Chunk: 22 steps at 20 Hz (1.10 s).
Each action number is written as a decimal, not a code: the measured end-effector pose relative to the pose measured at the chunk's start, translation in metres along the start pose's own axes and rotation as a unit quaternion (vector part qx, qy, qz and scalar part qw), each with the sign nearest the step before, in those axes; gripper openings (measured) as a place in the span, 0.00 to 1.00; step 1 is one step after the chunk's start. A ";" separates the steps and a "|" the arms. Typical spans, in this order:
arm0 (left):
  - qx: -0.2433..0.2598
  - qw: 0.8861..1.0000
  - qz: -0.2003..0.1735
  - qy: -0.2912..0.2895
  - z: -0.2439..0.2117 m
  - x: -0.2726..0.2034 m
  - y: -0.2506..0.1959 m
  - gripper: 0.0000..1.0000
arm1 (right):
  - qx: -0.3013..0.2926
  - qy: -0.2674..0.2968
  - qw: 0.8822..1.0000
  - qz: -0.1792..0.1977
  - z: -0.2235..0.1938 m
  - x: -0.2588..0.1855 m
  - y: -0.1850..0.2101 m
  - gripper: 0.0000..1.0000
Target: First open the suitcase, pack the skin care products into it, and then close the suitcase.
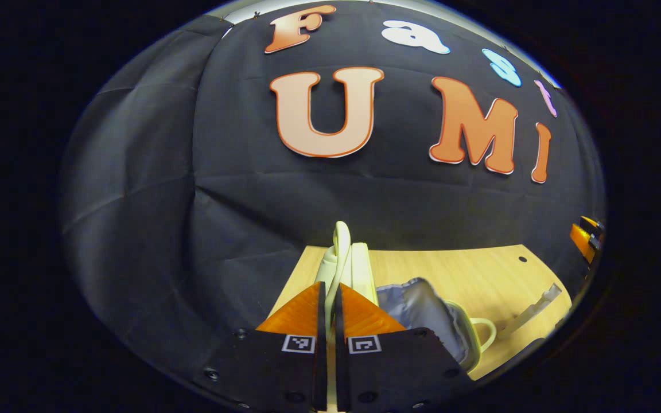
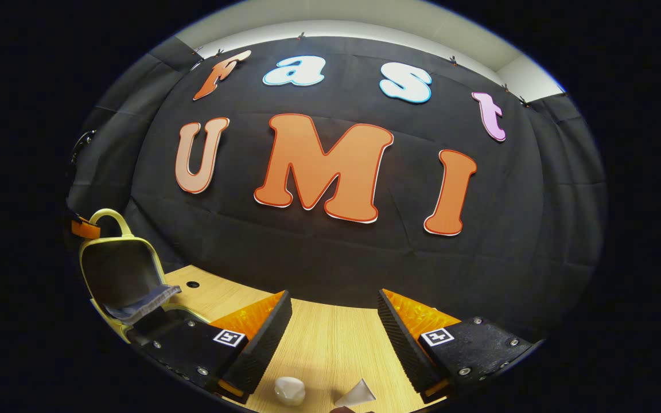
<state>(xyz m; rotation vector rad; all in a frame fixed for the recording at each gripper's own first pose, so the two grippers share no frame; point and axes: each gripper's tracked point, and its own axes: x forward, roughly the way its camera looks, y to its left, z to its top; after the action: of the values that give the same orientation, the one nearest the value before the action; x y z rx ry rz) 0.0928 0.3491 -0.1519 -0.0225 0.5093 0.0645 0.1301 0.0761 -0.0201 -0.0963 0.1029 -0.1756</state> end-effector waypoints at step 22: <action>-0.139 0.970 0.106 0.170 -0.206 0.059 0.138 0.13 | -0.016 0.021 1.000 -0.008 0.002 -0.004 0.037 0.95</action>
<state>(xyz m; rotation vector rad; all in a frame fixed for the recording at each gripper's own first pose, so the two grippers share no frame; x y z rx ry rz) 0.0345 0.4820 -0.3614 -0.2576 0.8423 0.3458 0.1328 0.1128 -0.0212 -0.1255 0.1471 -0.1929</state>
